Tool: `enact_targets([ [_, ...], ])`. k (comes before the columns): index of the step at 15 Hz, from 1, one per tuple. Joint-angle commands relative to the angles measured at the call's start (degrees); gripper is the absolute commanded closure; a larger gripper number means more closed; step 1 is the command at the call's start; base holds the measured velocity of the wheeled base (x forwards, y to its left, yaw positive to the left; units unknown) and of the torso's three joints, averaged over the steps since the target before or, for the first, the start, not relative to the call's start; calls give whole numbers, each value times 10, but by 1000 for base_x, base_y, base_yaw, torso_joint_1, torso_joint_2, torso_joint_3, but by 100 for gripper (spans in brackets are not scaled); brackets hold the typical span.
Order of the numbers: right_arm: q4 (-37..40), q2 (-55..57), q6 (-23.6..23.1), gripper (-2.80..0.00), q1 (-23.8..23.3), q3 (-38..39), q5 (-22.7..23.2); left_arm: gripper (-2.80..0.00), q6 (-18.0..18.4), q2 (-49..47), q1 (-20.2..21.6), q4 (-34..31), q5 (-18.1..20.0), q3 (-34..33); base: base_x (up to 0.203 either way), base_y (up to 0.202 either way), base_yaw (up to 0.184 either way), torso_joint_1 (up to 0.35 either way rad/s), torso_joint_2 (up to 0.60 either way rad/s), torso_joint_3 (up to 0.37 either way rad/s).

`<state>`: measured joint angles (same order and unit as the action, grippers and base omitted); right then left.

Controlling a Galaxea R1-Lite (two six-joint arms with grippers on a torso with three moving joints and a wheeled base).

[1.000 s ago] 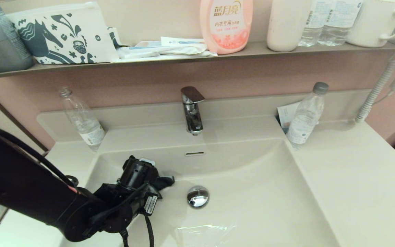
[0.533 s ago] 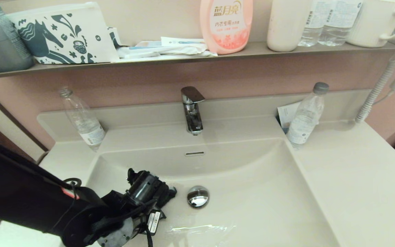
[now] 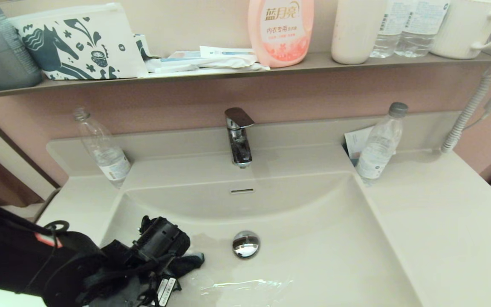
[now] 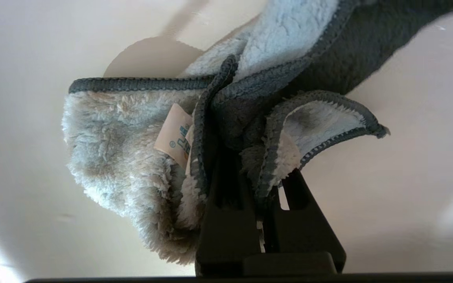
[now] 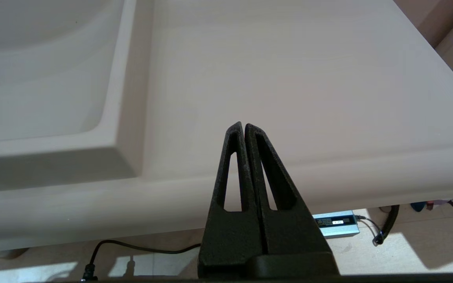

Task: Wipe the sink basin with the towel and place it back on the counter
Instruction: Wipe the sink

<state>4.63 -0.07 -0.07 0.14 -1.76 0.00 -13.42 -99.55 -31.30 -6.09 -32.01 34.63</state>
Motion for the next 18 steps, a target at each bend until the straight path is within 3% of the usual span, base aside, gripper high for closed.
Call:
enact_targets([
  [1, 0, 1, 0, 0, 0, 0, 0, 0, 26, 7, 25, 10, -9, 12, 0, 0, 0, 0, 0, 0],
  [7, 0, 1, 0, 0, 0, 0, 0, 0, 208, 10, 105, 133, -52, 31, 0, 0, 0, 0, 0, 0],
  [9, 0, 1, 0, 0, 0, 0, 0, 0, 245, 10, 126, 144, -56, 41, 0, 0, 0, 0, 0, 0],
  [12, 0, 1, 0, 0, 0, 0, 0, 0, 281, 13, 149, 144, -56, 62, 0, 0, 0, 0, 0, 0],
  [17, 0, 1, 0, 0, 0, 0, 0, 0, 291, -18, 152, 168, -54, 104, 0, 0, 0, 0, 0, 0],
  [18, 0, 1, 0, 0, 0, 0, 0, 0, 307, -25, 153, 180, -53, 107, 0, 0, 0, 0, 0, 0],
])
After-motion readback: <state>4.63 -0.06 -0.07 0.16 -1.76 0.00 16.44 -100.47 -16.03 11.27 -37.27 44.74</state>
